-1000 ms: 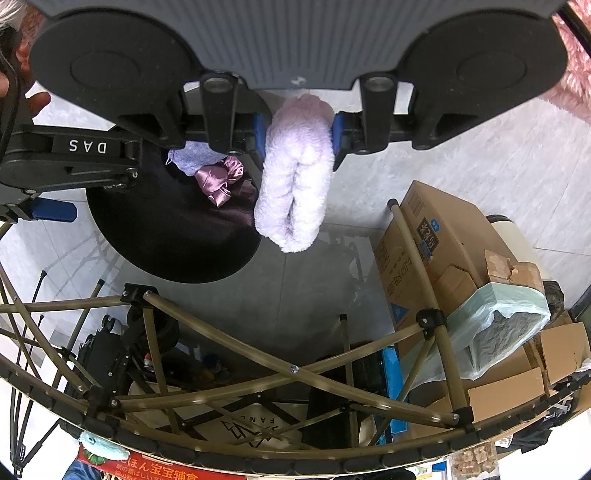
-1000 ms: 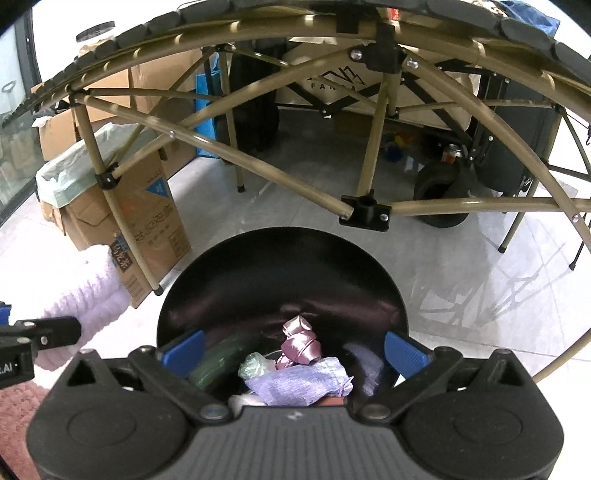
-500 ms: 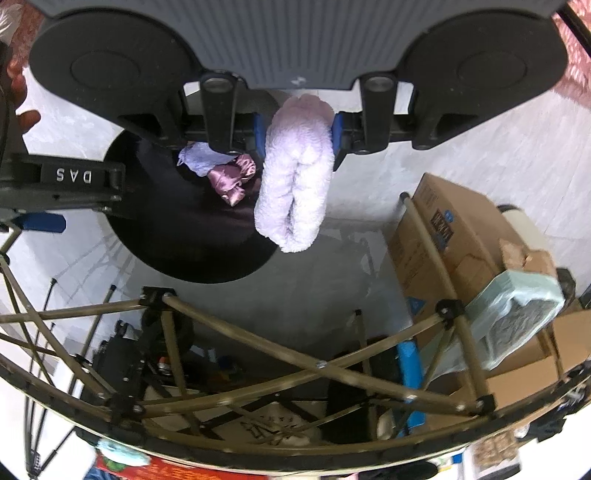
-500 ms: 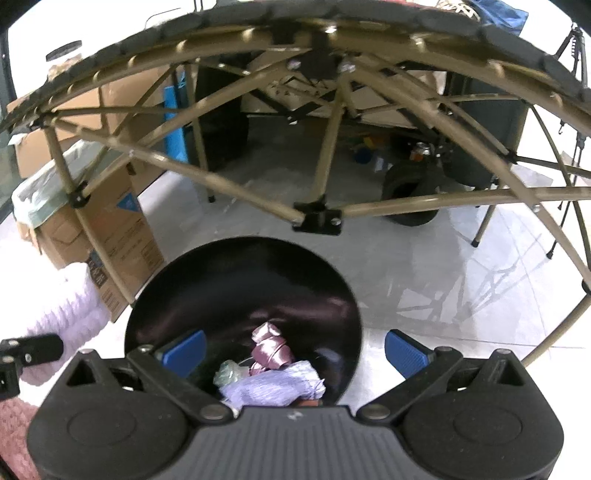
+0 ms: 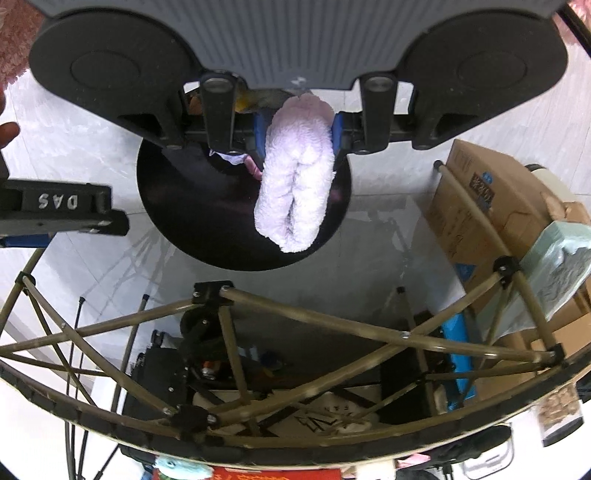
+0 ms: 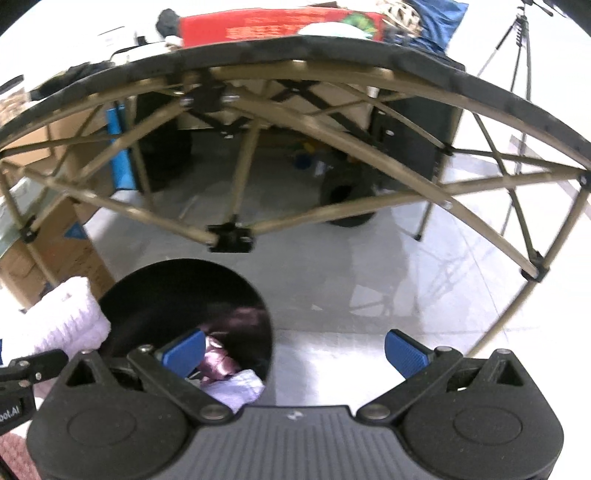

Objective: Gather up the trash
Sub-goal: 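Move the left gripper over the bin and open it to drop the sock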

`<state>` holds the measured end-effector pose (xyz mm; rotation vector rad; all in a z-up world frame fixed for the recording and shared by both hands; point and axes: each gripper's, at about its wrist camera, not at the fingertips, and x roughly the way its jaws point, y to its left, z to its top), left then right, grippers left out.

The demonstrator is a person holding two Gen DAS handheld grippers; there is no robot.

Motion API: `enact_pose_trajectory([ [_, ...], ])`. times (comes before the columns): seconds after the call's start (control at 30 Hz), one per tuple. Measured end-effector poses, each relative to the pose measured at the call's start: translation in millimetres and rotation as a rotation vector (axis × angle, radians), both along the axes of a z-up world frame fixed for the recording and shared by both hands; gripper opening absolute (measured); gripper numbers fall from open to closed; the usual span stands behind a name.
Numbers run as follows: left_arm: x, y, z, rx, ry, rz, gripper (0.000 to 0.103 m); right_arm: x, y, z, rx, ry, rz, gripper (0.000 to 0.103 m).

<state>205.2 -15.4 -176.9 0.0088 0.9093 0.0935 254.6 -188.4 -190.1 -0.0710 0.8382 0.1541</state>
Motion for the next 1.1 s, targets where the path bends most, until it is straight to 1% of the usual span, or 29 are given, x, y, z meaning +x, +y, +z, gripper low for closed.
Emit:
enact_pose_trajectory([
  [0.23,19,-15,-8,0.003,0.009,-0.039,0.033,4,-23,5,-0.003,-0.007,-0.098,0.103],
  [0.43,37,-24,-14,0.005,0.005,-0.062,0.033,4,-31,9,-0.004,-0.028,-0.123,0.103],
  [0.57,49,-28,-20,0.009,-0.002,-0.068,0.033,4,-31,12,-0.060,-0.066,-0.150,0.103],
  [0.63,54,-28,-24,0.003,0.004,-0.065,0.033,5,-33,11,-0.061,-0.068,-0.164,0.103],
  [0.77,58,-27,-30,-0.029,0.035,-0.066,0.033,7,-33,9,-0.069,-0.067,-0.178,0.103],
  [0.93,54,-30,-30,-0.035,0.045,-0.084,0.033,10,-31,7,-0.066,-0.063,-0.184,0.103],
  [1.0,53,-30,-28,-0.033,0.039,-0.084,0.035,10,-30,7,-0.064,-0.063,-0.181,0.103],
  [1.03,53,-29,-28,-0.030,0.037,-0.082,0.037,10,-30,7,-0.062,-0.064,-0.180,0.103],
  [1.07,53,-28,-27,-0.028,0.035,-0.077,0.047,10,-30,7,-0.061,-0.064,-0.180,0.103],
  [1.1,53,-27,-26,-0.030,0.036,-0.071,0.052,10,-31,7,-0.060,-0.065,-0.180,0.103],
])
